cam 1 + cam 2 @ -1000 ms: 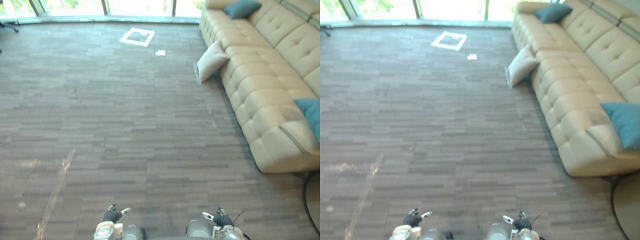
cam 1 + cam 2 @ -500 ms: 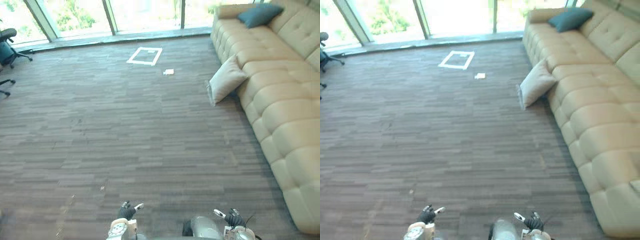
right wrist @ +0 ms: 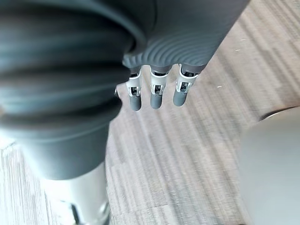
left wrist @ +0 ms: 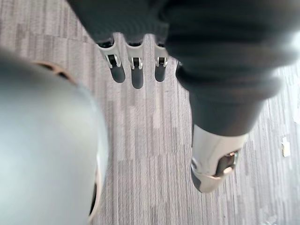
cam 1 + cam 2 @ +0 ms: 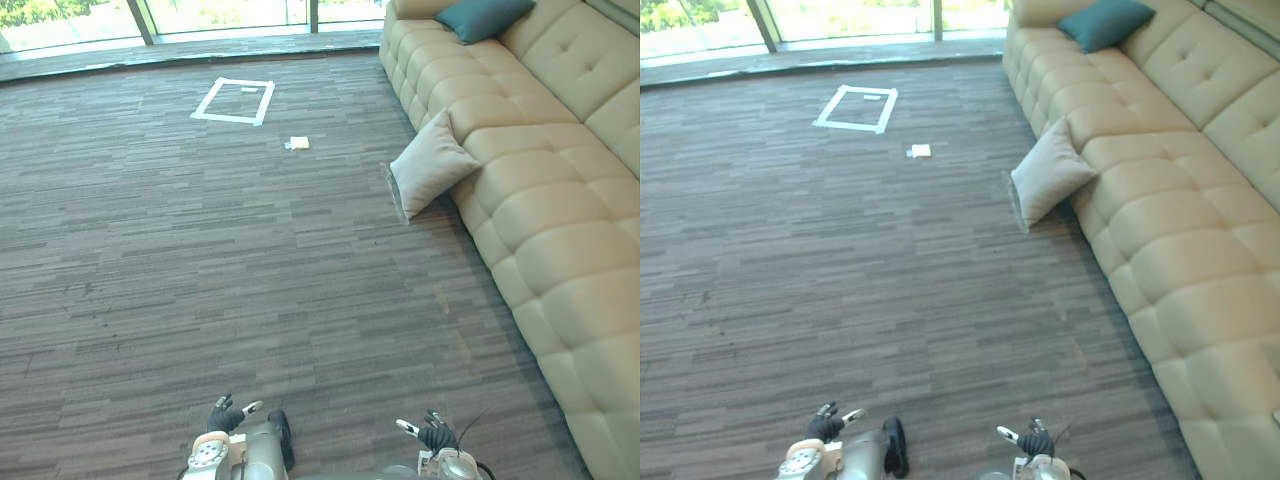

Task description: Pick up cushions and gather them together orderly.

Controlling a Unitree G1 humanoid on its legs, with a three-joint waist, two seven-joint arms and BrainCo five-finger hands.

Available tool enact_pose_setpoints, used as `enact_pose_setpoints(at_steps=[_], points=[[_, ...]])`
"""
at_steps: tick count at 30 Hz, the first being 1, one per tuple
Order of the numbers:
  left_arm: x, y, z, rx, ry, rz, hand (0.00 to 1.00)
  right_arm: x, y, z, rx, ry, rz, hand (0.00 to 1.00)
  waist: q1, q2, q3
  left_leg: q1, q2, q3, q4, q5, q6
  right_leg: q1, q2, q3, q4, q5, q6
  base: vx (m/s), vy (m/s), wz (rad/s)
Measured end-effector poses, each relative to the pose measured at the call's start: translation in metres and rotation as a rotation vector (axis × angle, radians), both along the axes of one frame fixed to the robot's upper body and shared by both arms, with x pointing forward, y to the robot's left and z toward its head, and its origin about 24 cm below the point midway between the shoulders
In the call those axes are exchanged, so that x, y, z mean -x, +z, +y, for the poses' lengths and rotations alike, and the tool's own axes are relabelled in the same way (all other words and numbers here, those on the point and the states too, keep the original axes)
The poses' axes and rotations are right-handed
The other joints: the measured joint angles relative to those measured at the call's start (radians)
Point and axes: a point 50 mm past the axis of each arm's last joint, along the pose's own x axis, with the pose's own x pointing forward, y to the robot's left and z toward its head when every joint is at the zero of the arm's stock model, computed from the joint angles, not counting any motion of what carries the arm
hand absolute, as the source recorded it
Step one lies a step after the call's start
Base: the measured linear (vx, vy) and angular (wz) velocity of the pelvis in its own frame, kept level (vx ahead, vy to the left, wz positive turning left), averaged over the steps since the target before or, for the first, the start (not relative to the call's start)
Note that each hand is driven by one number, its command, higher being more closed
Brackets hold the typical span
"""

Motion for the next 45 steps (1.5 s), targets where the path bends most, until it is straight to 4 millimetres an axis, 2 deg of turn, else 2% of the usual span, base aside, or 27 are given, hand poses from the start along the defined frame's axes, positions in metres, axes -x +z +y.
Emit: enact_pose_setpoints(at_steps=[3, 5, 6, 7, 8, 9, 11, 13, 15, 17, 18, 19, 21, 23, 25, 27, 29, 31, 32, 33, 36, 38, 40, 41, 42, 43, 45], points=[[0.003, -0.003, -0.017, 0.023, -0.066, 0.014, 0.00, -0.011, 0.006, -0.006, 0.027, 0.039, -0.047, 0.00, -0.020, 0.070, -0.001, 0.219, 0.033, 0.033, -0.159, -0.011, -0.006, -0.165, 0.037, -0.182, -0.013, -0.168, -0.138, 0.59, 0.097, -0.19], [-0.001, -0.002, -0.020, 0.027, -0.080, 0.007, 0.00, -0.022, 0.011, -0.009, 0.036, 0.047, -0.080, 0.00, -0.033, 0.087, 0.006, 0.265, 0.059, 0.060, -0.174, -0.011, -0.006, -0.258, 0.070, -0.251, -0.153, -0.196, -0.147, 0.64, -0.056, -0.10], [-0.004, -0.002, -0.022, 0.027, -0.095, 0.001, 0.00, -0.027, 0.015, -0.011, 0.044, 0.049, -0.103, 0.00, -0.045, 0.091, 0.010, 0.306, 0.076, 0.062, -0.179, -0.011, -0.007, -0.310, 0.106, -0.295, -0.427, -0.130, -0.144, 0.70, -0.161, 0.00], [-0.005, -0.001, -0.021, 0.026, -0.097, 0.000, 0.00, -0.027, 0.015, -0.012, 0.046, 0.049, -0.102, 0.00, -0.047, 0.087, 0.009, 0.316, 0.073, 0.065, -0.183, -0.011, -0.008, -0.310, 0.113, -0.300, -0.508, -0.100, -0.143, 0.60, -0.177, 0.13], [-0.003, -0.002, -0.019, 0.019, -0.102, 0.006, 0.00, -0.022, 0.013, -0.013, 0.047, 0.046, -0.088, 0.00, -0.049, 0.066, 0.006, 0.354, 0.051, 0.071, -0.199, -0.015, -0.014, -0.299, 0.127, -0.295, -0.709, 0.007, -0.135, 0.69, -0.176, 0.23], [-0.002, -0.004, -0.027, 0.042, -0.100, 0.019, 0.00, -0.015, 0.011, -0.022, 0.061, 0.024, -0.067, 0.00, -0.063, 0.075, 0.009, 0.420, 0.064, 0.057, -0.215, -0.039, -0.063, -0.289, 0.154, -0.247, -0.718, 0.185, -0.226, 0.57, -0.137, 0.05], [-0.004, -0.005, -0.039, 0.070, -0.111, 0.018, 0.00, -0.017, 0.013, -0.036, 0.091, 0.005, -0.058, 0.00, -0.052, 0.116, 0.009, 0.425, 0.078, 0.042, -0.202, 0.000, -0.089, -0.344, 0.166, -0.216, -0.559, 0.064, -0.210, 0.60, -0.155, -0.15], [-0.001, -0.007, -0.047, 0.088, -0.108, 0.032, 0.00, 0.003, 0.007, -0.043, 0.085, -0.061, 0.002, 0.00, -0.070, 0.130, 0.008, 0.402, 0.123, -0.027, 0.027, 0.069, -0.182, -0.318, 0.151, -0.226, -0.395, -0.108, -0.235, 0.64, -0.251, -0.01], [-0.001, -0.007, -0.046, 0.088, -0.089, 0.030, 0.00, 0.008, 0.005, -0.039, 0.071, -0.065, 0.018, 0.00, -0.079, 0.127, 0.016, 0.316, 0.184, -0.059, 0.272, 0.140, -0.217, -0.252, 0.165, -0.238, -0.405, -0.149, -0.242, 0.45, -0.170, 0.00], [-0.003, -0.005, -0.045, 0.097, -0.052, 0.003, 0.00, 0.014, 0.002, -0.036, 0.062, -0.069, 0.035, 0.00, -0.074, 0.132, 0.019, 0.165, 0.292, -0.020, 0.664, 0.071, -0.209, -0.107, 0.215, -0.240, -0.482, -0.177, -0.262, 0.44, -0.142, -0.26], [-0.004, -0.003, -0.043, 0.092, -0.047, -0.010, 0.00, 0.016, 0.001, -0.035, 0.056, -0.073, 0.038, 0.00, -0.065, 0.118, 0.021, 0.120, 0.304, 0.007, 0.695, 0.030, -0.184, -0.064, 0.222, -0.235, -0.521, -0.192, -0.274, 0.46, -0.115, -0.34], [-0.008, -0.001, -0.042, 0.089, -0.049, -0.026, 0.00, 0.019, 0.000, -0.033, 0.045, -0.086, 0.044, 0.00, -0.062, 0.106, 0.014, 0.038, 0.297, 0.065, 0.642, -0.026, -0.131, 0.016, 0.224, -0.226, -0.592, -0.193, -0.271, 0.37, -0.069, -0.21], [-0.010, 0.000, -0.042, 0.091, -0.051, -0.034, 0.00, 0.018, 0.000, -0.032, 0.038, -0.100, 0.041, 0.00, -0.057, 0.101, 0.014, -0.036, 0.266, 0.106, 0.510, -0.059, -0.094, 0.073, 0.224, -0.190, -0.642, -0.199, -0.260, 0.46, 0.010, -0.44], [-0.013, 0.002, -0.041, 0.087, -0.053, -0.050, 0.00, 0.015, 0.001, -0.033, 0.039, -0.101, 0.035, 0.00, -0.041, 0.106, 0.017, -0.106, 0.173, 0.052, 0.221, -0.039, -0.106, 0.120, 0.211, -0.131, -0.680, -0.213, -0.238, 0.47, 0.113, -0.83], [-0.012, 0.001, -0.041, 0.083, -0.057, -0.048, 0.00, 0.017, 0.001, -0.038, 0.054, -0.105, 0.040, 0.00, -0.033, 0.129, 0.014, -0.143, 0.119, -0.059, -0.080, 0.070, -0.180, 0.161, 0.219, -0.070, -0.719, -0.231, -0.212, 0.36, 0.207, -1.06], [-0.011, 0.001, -0.036, 0.068, -0.060, -0.047, 0.00, 0.018, 0.000, -0.037, 0.066, -0.088, 0.052, 0.00, -0.019, 0.120, 0.006, -0.149, 0.095, -0.105, -0.048, 0.193, -0.098, 0.212, 0.214, 0.012, -0.741, -0.260, -0.163, 0.69, 0.404, -1.12], [-0.011, 0.001, -0.028, 0.045, -0.068, -0.037, 0.00, 0.031, -0.007, -0.023, 0.030, -0.083, 0.095, 0.00, -0.042, 0.059, -0.019, -0.147, 0.055, -0.086, 0.029, 0.128, -0.038, 0.209, 0.152, 0.035, -0.688, -0.248, -0.121, 0.63, 0.261, -0.33], [-0.013, 0.002, -0.023, 0.032, -0.072, -0.039, 0.00, 0.032, -0.008, -0.020, 0.028, -0.076, 0.104, 0.00, -0.037, 0.041, -0.013, -0.146, 0.054, -0.056, 0.121, 0.106, -0.020, 0.148, 0.144, 0.062, -0.501, -0.188, -0.082, 0.50, 0.223, -0.13], [-0.011, 0.000, -0.024, 0.031, -0.084, -0.023, 0.00, 0.034, -0.009, -0.020, 0.027, -0.073, 0.110, 0.00, -0.038, 0.039, -0.015, -0.062, 0.039, -0.045, 0.073, 0.073, 0.000, 0.076, 0.127, 0.054, -0.295, -0.088, -0.012, 0.57, 0.231, -0.18], [-0.007, -0.002, -0.025, 0.032, -0.091, -0.008, 0.00, 0.033, -0.008, -0.022, 0.031, -0.073, 0.107, 0.00, -0.036, 0.051, -0.013, -0.004, 0.031, -0.048, 0.022, 0.047, -0.003, 0.036, 0.119, 0.045, -0.202, -0.056, 0.007, 0.59, 0.181, -0.16], [-0.003, -0.005, -0.025, 0.024, -0.114, 0.031, 0.00, 0.025, -0.005, -0.026, 0.048, -0.049, 0.076, 0.00, -0.044, 0.055, -0.007, 0.184, 0.019, -0.024, -0.141, 0.015, -0.008, -0.115, 0.091, -0.089, -0.074, -0.213, -0.131, 0.49, 0.048, -0.12], [-0.003, -0.005, -0.027, 0.027, -0.116, 0.032, 0.00, 0.019, -0.001, -0.033, 0.072, -0.035, 0.048, 0.00, -0.047, 0.089, 0.001, 0.236, 0.060, 0.002, -0.173, 0.014, -0.008, -0.202, 0.133, -0.170, -0.206, -0.244, -0.145, 0.38, -0.057, -0.19], [-0.004, -0.005, -0.027, 0.026, -0.123, 0.031, 0.00, 0.009, 0.004, -0.033, 0.077, -0.033, 0.012, 0.00, -0.062, 0.099, 0.003, 0.273, 0.079, 0.019, -0.202, 0.013, -0.010, -0.272, 0.156, -0.191, -0.463, -0.160, -0.130, 0.44, -0.126, -0.01], [-0.004, -0.005, -0.027, 0.021, -0.136, 0.032, 0.00, 0.010, 0.003, -0.032, 0.072, -0.032, 0.014, 0.00, -0.065, 0.083, 0.001, 0.303, 0.068, 0.036, -0.217, 0.003, -0.027, -0.273, 0.151, -0.186, -0.644, -0.051, -0.131, 0.60, -0.167, 0.00], [-0.001, -0.007, -0.032, 0.037, -0.137, 0.049, 0.00, 0.011, 0.002, -0.034, 0.075, -0.041, 0.024, 0.00, -0.071, 0.107, 0.013, 0.352, 0.087, 0.036, -0.231, -0.018, -0.074, -0.246, 0.177, -0.189, -0.656, 0.102, -0.203, 0.60, -0.145, -0.28], [-0.001, -0.008, -0.040, 0.058, -0.139, 0.048, 0.00, 0.007, 0.004, -0.039, 0.083, -0.056, 0.016, 0.00, -0.064, 0.130, 0.014, 0.357, 0.090, 0.049, -0.236, 0.014, -0.085, -0.273, 0.190, -0.170, -0.588, 0.047, -0.209, 0.57, -0.148, -0.35], [-0.004, -0.007, -0.041, 0.058, -0.142, 0.042, 0.00, 0.006, 0.005, -0.040, 0.078, -0.074, 0.008, 0.00, -0.070, 0.119, 0.021, 0.378, 0.071, 0.051, -0.227, 0.061, -0.122, -0.290, 0.173, -0.151, -0.501, -0.022, -0.217, 0.36, -0.171, -0.18]])
